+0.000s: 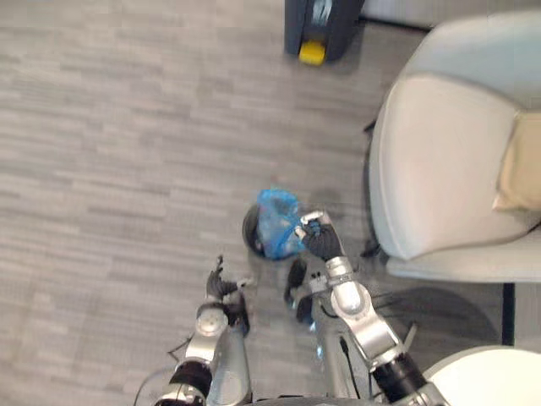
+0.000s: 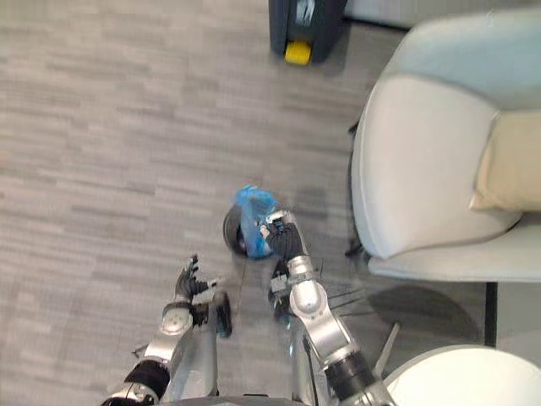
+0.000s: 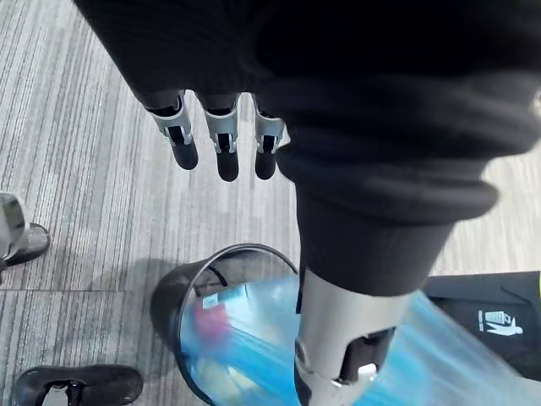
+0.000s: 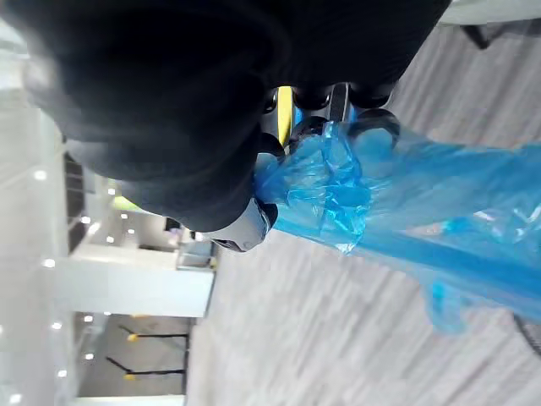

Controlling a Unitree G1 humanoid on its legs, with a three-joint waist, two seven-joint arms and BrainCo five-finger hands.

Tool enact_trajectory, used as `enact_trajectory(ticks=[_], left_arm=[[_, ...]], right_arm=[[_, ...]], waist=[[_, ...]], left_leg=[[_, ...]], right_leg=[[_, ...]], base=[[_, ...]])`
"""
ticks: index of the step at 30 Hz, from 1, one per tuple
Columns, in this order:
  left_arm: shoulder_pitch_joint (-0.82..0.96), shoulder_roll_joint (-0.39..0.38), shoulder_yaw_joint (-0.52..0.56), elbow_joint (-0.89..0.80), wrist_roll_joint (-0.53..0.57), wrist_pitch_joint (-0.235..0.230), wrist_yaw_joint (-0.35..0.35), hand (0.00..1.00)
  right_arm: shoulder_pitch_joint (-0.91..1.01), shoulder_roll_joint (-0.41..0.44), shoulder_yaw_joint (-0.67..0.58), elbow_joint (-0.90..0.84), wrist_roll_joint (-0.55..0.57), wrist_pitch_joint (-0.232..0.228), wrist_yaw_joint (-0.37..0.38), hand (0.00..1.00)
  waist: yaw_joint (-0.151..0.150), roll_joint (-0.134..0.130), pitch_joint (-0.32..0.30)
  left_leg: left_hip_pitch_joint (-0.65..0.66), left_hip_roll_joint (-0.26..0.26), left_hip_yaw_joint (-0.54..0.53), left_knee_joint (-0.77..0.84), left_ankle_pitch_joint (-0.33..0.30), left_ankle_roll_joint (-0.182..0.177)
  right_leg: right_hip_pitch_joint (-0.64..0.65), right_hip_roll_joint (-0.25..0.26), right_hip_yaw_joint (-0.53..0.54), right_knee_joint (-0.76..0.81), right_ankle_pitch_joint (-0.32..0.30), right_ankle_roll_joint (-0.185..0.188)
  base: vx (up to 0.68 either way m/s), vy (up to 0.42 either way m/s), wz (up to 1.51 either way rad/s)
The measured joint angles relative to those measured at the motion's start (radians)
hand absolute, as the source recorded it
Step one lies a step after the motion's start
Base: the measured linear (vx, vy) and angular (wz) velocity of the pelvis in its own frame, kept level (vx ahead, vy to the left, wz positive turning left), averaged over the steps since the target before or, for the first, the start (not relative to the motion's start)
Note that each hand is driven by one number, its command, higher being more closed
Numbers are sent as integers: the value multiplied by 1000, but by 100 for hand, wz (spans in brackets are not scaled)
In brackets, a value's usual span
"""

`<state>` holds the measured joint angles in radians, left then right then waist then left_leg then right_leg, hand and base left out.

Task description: Gather rubbish on tea table into small bin, then transfer packed bag to large trash can.

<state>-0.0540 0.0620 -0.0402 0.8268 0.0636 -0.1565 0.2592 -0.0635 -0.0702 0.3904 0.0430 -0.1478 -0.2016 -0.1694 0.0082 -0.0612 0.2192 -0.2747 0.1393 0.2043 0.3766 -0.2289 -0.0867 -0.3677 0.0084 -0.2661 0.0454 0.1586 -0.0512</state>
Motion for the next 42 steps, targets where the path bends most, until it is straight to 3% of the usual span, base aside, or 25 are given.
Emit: enact_trajectory(ticks=[4, 8, 13, 17, 23, 24, 26, 27, 28, 29, 30, 31, 32, 33, 34, 35, 37, 38, 39, 40, 41, 42], left_arm=[[33, 18, -20, 7, 37, -2, -19, 0], [42, 44, -86, -5, 66, -6, -36, 0], [103, 57, -169, -243, 79, -13, -51, 0], [112, 74, -241, -408, 87, -52, -82, 0], [71, 83, -306, -486, 87, -67, -83, 0], [69, 89, -305, -515, 87, -68, -81, 0], [62, 90, -305, -549, 86, -72, -77, 0], [52, 84, -296, -560, 86, -73, -71, 0], [42, 83, -292, -570, 86, -75, -62, 0], [36, 85, -291, -571, 86, -75, -60, 0], [33, 89, -277, -584, 86, -75, -51, 0], [34, 92, -261, -593, 86, -75, -35, 0], [36, 89, -253, -599, 86, -75, -31, 0], [39, 84, -242, -611, 87, -75, -30, 0], [42, 88, -226, -641, 87, -74, -19, 0], [42, 86, -220, -651, 86, -74, -16, 0], [56, 67, -198, -687, 83, -72, -16, 0], [92, 68, -196, -715, 81, -72, -15, 0], [98, 68, -196, -719, 80, -72, -16, 0], [115, 74, -197, -740, 71, -72, -18, 0], [122, 66, -206, -756, 62, -73, -21, 0], [127, 62, -209, -760, 60, -77, -27, 0]], right_arm=[[24, -25, -20, 0, 32, 0, 46, 100], [21, -31, -20, -2, 60, -10, 65, 100], [-29, -79, 0, -53, 73, -11, 75, 100], [-87, -125, 20, -124, 117, -20, 94, 100], [-239, -144, 96, -153, 142, -31, 108, 100], [-278, -141, 110, -155, 141, -31, 108, 100], [-327, -132, 125, -157, 142, -31, 106, 100], [-358, -133, 138, -157, 141, -30, 104, 100], [-373, -129, 134, -160, 142, -33, 102, 100], [-376, -126, 129, -160, 142, -35, 97, 100], [-401, -121, 129, -160, 140, -35, 89, 100], [-424, -126, 129, -160, 139, -37, 80, 100], [-432, -126, 127, -160, 138, -40, 70, 100], [-445, -123, 127, -161, 137, -40, 62, 100], [-481, -120, 126, -160, 137, -43, 53, 100], [-504, -124, 126, -157, 137, -44, 51, 100], [-578, -137, 120, -118, 138, -45, 33, 100], [-602, -136, 113, -76, 138, -41, 30, 100], [-604, -137, 111, -70, 137, -40, 28, 100], [-607, -139, 91, -63, 137, -28, 22, 100], [-610, -150, 59, -63, 138, -27, 15, 100], [-611, -153, 42, -63, 138, -23, 9, 100]], waist=[[-10, 3, -59], [-21, 2, -93], [-8, 2, -100], [3, 0, -125], [4, -1, -135], [4, -3, -136], [2, -3, -136], [7, 21, -120], [0, 16, -117], [3, 2, -118], [8, -25, -114], [9, -16, -111], [30, 0, -112], [43, 7, -111], [58, 4, -111], [66, 3, -110], [71, 57, -62], [72, 63, -59], [72, 61, -58], [71, 47, -63], [69, 49, -61], [66, 49, -60]], left_leg=[[102, -21, 21, -67, 8, 5], [139, -37, 24, -92, 8, 6], [185, -61, 44, -101, 9, 22], [201, -75, 49, -102, 3, 45], [182, -88, 77, -82, -3, 58], [162, -89, 94, -63, -5, 62], [115, -91, 97, -20, 21, 95], [106, -50, 101, -42, 41, 116], [123, -45, 95, -55, 41, 115], [125, -53, 88, -52, 41, 114], [110, -70, 63, -15, 38, 110], [95, -73, 31, -7, 34, 101], [86, -48, 21, -43, 56, 90], [71, -31, 27, -54, 68, 94], [27, -29, -6, -27, 88, 81], [3, -31, -17, -11, 89, 81], [-38, -11, -67, 14, 120, 51], [-48, -15, -79, 8, 152, 12], [-51, -17, -80, 7, 159, 2], [-68, -31, -84, -2, 191, -51], [-102, -15, -52, 77, 149, 16], [-111, 5, -32, 152, 112, 61]], right_leg=[[111, 5, 36, -104, 52, 3], [144, -2, 52, -121, 60, 2], [170, -14, 113, -122, 79, 20], [192, -23, 136, -145, 94, 39], [162, -31, 184, -135, 106, 62], [131, -32, 201, -113, 102, 71], [61, -37, 208, -48, 28, 214], [10, -26, 163, 94, -88, 151], [-39, -61, 125, 389, -140, 71], [-36, -88, 122, 497, -187, 63], [-33, -115, 139, 572, -233, 85], [-4, -100, 138, 512, -220, 114], [55, -61, 139, 383, -206, 173], [74, -44, 153, 368, -239, 172], [139, -21, 164, 329, -287, 90], [175, -9, 168, 238, -286, 74], [241, 25, 138, 89, -199, 47], [235, 23, 121, 100, -192, 36], [235, 18, 118, 101, -192, 35], [220, -14, 88, 104, -189, 26], [200, -31, 64, 108, -186, 16], [189, -39, 59, 106, -179, 7]], base=[[114, 123, -16], [58, 168, -6], [-17, 177, -19], [-56, 152, -9], [-88, 96, -16], [-130, 65, -46], [-165, 18, -50], [-196, -7, -26], [-131, 5, -4], [-116, -5, 45], [-111, -27, 67], [-154, -35, 55], [-132, -32, 30], [-136, -86, 24], [-140, -114, 29], [-123, -90, 46], [-185, -27, 56], [-200, -13, 56], [-257, -16, 59], [-242, 13, 60], [-286, 17, 61], [-203, 19, 37]])
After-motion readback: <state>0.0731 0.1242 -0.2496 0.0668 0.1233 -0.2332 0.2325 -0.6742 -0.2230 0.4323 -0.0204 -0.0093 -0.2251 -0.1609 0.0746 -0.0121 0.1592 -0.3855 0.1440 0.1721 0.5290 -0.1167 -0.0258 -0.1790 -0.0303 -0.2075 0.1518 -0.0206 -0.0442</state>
